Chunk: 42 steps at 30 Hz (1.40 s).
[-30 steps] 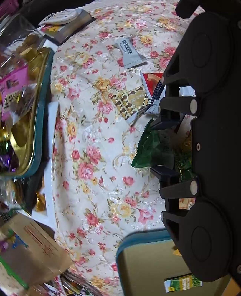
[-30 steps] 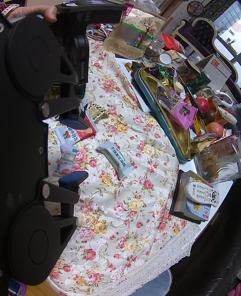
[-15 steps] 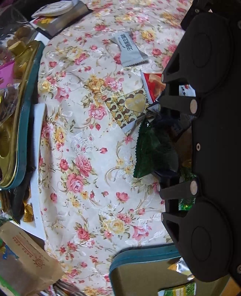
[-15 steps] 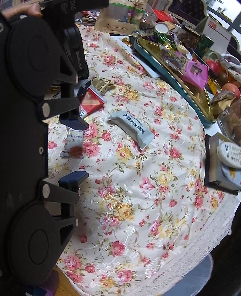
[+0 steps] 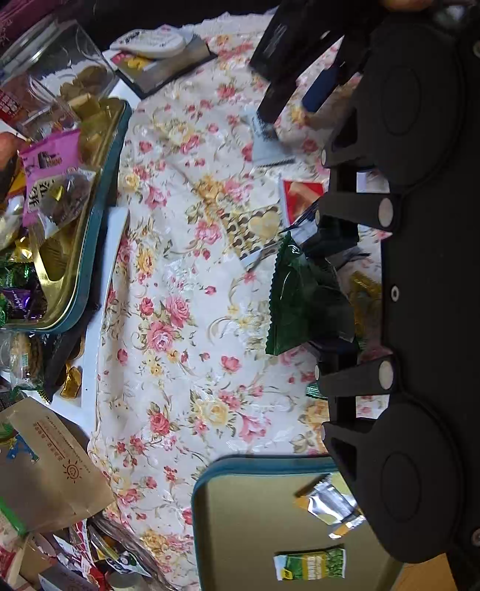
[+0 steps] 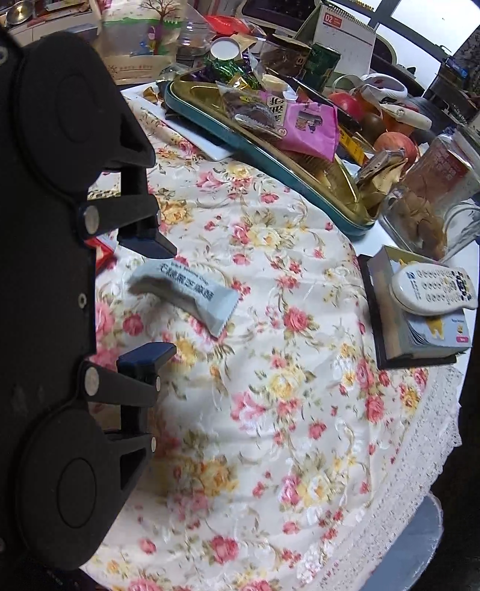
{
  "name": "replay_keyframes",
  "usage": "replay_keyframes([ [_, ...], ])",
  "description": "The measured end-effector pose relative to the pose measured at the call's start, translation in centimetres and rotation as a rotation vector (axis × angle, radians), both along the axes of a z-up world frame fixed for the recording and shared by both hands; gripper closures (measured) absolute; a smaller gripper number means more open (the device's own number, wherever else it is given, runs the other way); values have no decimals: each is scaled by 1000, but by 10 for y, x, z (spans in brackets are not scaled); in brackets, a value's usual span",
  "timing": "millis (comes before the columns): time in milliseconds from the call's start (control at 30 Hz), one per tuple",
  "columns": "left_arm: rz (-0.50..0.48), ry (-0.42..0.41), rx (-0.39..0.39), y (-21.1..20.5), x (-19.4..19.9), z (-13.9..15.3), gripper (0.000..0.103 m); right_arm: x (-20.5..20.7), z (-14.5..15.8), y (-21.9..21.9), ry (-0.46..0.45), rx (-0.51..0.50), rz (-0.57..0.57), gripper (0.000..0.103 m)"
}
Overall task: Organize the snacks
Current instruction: 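Grasp the white Black Sesame Crisp bar with the right tool, then carry the green packet and white bar over the gold tray with both tools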
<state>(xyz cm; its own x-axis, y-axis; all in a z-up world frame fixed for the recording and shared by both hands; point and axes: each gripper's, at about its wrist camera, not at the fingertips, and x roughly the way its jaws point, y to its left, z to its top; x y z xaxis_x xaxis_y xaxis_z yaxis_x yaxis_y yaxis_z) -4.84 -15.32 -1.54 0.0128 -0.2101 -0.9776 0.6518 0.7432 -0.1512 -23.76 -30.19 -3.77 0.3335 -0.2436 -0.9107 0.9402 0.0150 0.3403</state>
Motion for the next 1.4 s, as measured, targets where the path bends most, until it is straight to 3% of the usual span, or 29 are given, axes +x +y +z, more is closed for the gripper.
replay_keyframes([
  [300,-8,-35,-59,37,2,38,52,32,-26,-2,92,-18,-23,50],
  [467,-9,-36,-65,52,6,44,52,50,-28,1,168,-111,23,46],
  [500,-7,-30,-67,54,7,44,52,54,-29,2,190,-133,40,48],
  [567,4,-21,-71,57,11,45,52,68,-31,10,280,-201,116,63],
  [700,30,-22,-77,63,18,48,52,82,-33,25,355,-306,255,74],
  [767,38,-20,-82,65,19,50,52,80,-31,26,332,-297,273,80],
  [1067,50,-35,-117,67,26,65,52,49,16,18,130,-253,178,80],
  [1400,111,-94,-89,92,56,69,52,27,74,37,-70,-275,253,80],
])
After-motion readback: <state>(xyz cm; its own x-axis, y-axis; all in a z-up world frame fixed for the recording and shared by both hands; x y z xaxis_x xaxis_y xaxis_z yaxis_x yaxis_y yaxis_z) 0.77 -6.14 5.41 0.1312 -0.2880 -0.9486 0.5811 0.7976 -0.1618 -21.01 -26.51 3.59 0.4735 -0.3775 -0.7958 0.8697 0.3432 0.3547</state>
